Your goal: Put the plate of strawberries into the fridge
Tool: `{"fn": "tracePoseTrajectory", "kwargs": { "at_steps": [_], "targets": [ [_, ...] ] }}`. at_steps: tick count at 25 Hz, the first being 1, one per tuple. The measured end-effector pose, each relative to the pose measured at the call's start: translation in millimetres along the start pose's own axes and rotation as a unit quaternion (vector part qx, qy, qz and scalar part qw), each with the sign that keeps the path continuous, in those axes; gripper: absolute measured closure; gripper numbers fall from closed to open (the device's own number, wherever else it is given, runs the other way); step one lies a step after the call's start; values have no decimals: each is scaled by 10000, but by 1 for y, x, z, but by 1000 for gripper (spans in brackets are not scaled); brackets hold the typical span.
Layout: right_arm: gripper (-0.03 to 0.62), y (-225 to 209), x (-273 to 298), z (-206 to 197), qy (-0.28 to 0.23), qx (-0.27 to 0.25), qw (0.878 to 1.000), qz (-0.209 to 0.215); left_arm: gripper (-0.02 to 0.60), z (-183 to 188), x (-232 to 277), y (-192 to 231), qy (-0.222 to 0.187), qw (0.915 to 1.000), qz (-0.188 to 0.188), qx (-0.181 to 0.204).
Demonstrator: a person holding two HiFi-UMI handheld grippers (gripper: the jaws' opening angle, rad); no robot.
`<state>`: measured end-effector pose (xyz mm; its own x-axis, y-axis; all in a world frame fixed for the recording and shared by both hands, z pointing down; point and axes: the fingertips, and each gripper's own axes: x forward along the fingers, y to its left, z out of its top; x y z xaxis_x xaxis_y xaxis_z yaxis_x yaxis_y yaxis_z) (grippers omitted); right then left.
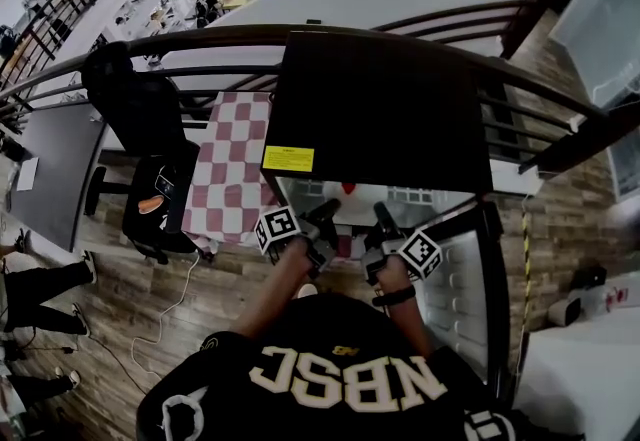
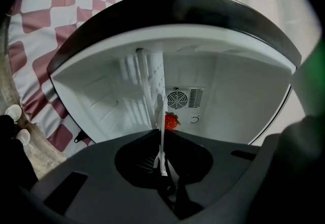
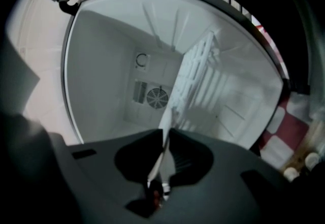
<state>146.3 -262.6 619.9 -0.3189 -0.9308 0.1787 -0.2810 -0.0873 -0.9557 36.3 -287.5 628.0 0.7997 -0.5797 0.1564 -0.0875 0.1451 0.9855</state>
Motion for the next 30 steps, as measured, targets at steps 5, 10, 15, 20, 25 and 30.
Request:
{"fn": "tracePoseTrajectory", "kwargs": {
  "at_steps": [5,10,15,20,25,30],
  "targets": [
    [559,2,2,0,59,-56,10000,21,555,3,0,-1,-49,10000,-54,-5],
    [559,4,4,0,82,-113,9998,116,555,6,0,-2,-93,9999,-49,53],
    [556,6,5,1,86,-162,9997,190,551,6,0,-5,-87,9998,-51,157],
    [549,7,4,1,106,-354,9992,149,483,5,0,-10,-114,9996,-127,214],
    [497,10,2,4,27,-511,9985,188,453,4,-3,-15,-129,9991,-153,364],
    [436,12,-2,10,-65,-671,9976,128,443,2,-7,-16,-115,9981,-79,603]
  ]
}}
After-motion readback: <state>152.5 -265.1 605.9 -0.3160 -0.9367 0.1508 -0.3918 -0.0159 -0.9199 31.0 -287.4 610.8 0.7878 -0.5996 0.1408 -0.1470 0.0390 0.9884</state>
